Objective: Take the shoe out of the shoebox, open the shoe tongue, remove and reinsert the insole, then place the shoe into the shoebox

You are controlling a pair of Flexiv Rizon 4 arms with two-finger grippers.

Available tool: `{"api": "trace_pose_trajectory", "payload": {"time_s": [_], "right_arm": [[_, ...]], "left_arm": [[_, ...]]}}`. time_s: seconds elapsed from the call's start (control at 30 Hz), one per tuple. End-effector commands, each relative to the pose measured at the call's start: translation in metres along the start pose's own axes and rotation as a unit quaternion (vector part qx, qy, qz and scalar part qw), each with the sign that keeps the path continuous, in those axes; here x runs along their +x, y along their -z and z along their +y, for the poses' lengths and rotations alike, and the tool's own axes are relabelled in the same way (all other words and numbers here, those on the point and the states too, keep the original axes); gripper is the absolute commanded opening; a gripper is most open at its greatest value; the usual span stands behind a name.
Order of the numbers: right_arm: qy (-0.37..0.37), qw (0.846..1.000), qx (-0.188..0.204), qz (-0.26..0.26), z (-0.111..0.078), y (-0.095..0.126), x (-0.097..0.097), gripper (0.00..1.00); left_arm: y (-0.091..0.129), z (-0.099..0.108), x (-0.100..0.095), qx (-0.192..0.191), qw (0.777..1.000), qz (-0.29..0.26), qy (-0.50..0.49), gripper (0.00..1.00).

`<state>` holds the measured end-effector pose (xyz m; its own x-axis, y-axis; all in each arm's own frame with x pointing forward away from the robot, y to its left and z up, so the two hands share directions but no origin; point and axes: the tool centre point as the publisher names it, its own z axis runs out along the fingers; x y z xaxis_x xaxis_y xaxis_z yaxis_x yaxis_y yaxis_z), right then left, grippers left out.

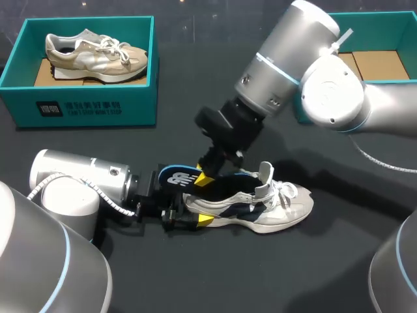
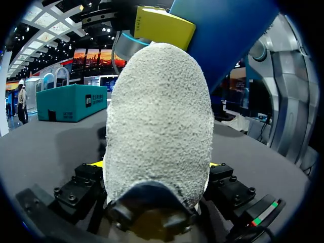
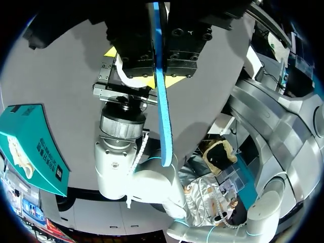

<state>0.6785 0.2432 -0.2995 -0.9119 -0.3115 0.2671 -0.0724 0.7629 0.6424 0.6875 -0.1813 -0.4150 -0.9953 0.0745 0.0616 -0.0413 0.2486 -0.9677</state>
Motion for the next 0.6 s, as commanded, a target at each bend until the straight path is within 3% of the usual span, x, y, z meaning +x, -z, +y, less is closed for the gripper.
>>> {"api": "trace_pose_trajectory", "payload": {"time_s": [0.03,0.17,0.23,0.4,0.47,0.53,0.6], "right_arm": [[0.000,1.000,0.003,0.001,0.002,-0.002,-0.002,0.00],[0.000,1.000,0.003,0.001,0.002,-0.002,-0.002,0.00],[0.010,1.000,-0.006,0.004,0.011,-0.003,-0.004,0.00],[0.026,0.999,-0.025,-0.014,0.030,0.018,0.011,0.00],[0.026,0.998,-0.047,-0.035,0.039,0.032,0.019,0.00],[0.039,0.993,-0.103,-0.047,0.050,0.048,0.025,0.00],[0.073,0.987,-0.130,-0.053,0.067,0.065,0.032,0.00]], "left_arm": [[-0.001,0.002,-0.002,0.000,1.000,0.000,0.000,0.00],[-0.001,0.002,-0.002,0.000,1.000,0.000,0.000,0.00],[-0.001,0.002,-0.002,0.000,1.000,0.000,0.000,0.00],[-0.001,0.002,-0.002,0.000,1.000,0.000,0.000,0.00],[-0.001,0.002,-0.002,0.000,1.000,0.000,0.000,0.00],[-0.001,0.002,-0.002,0.000,1.000,0.000,0.000,0.00],[-0.001,0.002,-0.002,0.000,1.000,0.000,0.000,0.00]]}}
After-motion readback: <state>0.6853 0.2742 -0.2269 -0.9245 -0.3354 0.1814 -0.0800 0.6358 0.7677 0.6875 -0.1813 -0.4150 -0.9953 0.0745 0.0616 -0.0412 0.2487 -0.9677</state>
